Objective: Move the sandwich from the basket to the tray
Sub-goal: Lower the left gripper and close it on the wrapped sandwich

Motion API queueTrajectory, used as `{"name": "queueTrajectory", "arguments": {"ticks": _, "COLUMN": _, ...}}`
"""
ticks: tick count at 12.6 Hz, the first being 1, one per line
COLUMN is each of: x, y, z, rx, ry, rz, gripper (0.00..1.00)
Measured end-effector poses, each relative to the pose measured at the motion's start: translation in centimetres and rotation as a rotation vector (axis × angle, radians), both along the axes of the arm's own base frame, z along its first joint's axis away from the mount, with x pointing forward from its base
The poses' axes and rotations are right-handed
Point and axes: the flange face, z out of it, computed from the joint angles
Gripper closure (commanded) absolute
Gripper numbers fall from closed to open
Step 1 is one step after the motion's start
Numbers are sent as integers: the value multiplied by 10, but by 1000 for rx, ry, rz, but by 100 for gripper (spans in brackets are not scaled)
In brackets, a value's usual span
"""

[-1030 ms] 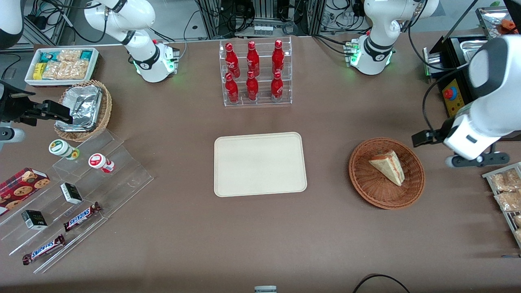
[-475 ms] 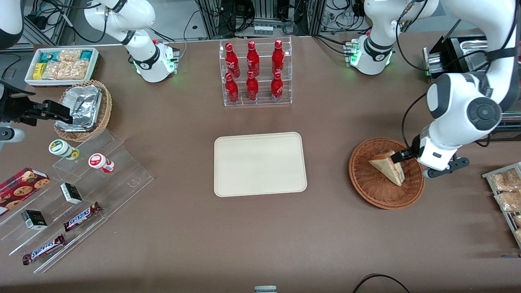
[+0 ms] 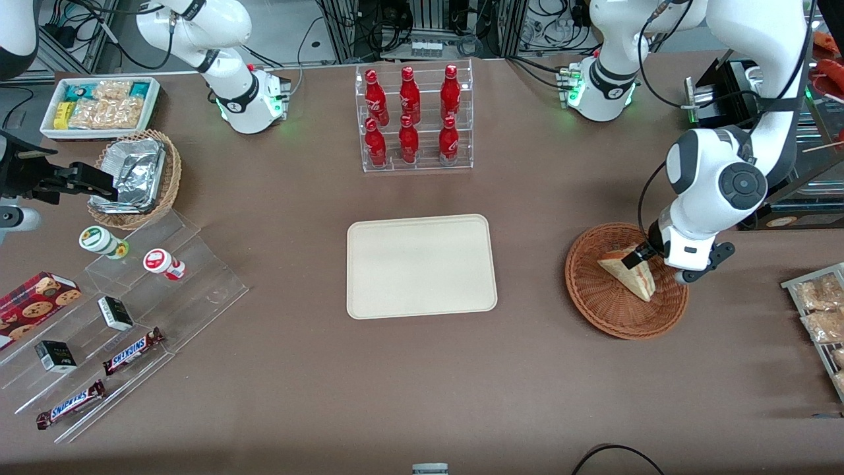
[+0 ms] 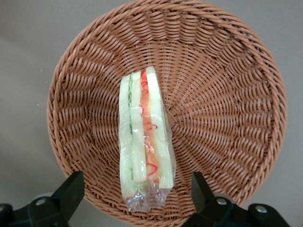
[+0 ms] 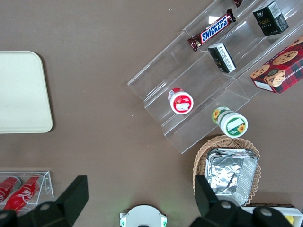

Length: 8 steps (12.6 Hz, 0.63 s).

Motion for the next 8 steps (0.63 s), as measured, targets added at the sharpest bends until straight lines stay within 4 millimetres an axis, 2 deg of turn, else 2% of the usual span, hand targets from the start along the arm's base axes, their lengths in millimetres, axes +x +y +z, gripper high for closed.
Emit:
{"name": "queueTrajectory", "arguments": {"ticks": 3, "x": 1, "y": 0, "z": -18, "rx": 0, "ry": -14, "rz": 23, "gripper": 0}}
{"name": "queueTrajectory", "arguments": {"ticks": 4, "x": 1, "y": 0, "z": -25, "rx": 0, "ry": -16, "rz": 31, "gripper": 6}}
{"name": "queueTrajectory", "arguments": {"ticks": 5, "x": 1, "y": 0, "z": -30, "rx": 0, "ry": -11, "rz": 34, "gripper": 20}}
{"name": "queueTrajectory", "arguments": {"ticks": 7, "x": 2, "y": 0, "z": -42, "rx": 1, "ry": -7, "rz": 36, "gripper": 82}}
{"name": "queueTrajectory", "arguments": {"ticks": 8, "x": 1, "y": 0, "z": -46, "rx": 1, "ry": -3, "rz": 37, "gripper": 100}}
